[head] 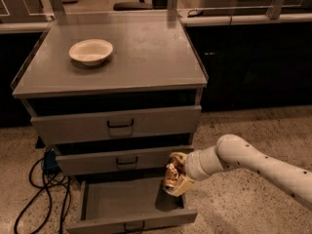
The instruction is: Place orange can into bottom drawer
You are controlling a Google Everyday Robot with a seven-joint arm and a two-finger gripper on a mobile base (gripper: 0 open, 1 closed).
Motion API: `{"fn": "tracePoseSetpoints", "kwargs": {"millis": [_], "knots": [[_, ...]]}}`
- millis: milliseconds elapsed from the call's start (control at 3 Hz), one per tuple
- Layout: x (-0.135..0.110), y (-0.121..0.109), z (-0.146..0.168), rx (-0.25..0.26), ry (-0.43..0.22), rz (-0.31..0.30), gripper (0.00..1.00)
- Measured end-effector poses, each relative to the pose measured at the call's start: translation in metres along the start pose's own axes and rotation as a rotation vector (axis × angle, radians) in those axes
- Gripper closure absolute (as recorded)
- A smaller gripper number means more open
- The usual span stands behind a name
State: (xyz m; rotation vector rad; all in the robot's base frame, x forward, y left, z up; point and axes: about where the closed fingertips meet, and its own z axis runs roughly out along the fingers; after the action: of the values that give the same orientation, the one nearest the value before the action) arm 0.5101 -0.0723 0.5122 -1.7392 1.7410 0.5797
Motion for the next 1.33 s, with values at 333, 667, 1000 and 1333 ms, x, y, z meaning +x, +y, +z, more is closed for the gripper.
{"fn": "tracePoseSetpoints", "kwargs": {"millis": [333, 667, 1000, 1333], "knots": [[0.032, -0.025, 0.043, 0.062, 0.037, -0.008, 1.0], [0.051, -0.041, 0.067, 0.119, 0.062, -0.009, 1.0], [0.051, -0.044, 0.067, 0.129, 0.061, -0.011, 1.0], [0.069, -0.041, 0.083, 0.09, 0.053, 0.0, 1.0]]}}
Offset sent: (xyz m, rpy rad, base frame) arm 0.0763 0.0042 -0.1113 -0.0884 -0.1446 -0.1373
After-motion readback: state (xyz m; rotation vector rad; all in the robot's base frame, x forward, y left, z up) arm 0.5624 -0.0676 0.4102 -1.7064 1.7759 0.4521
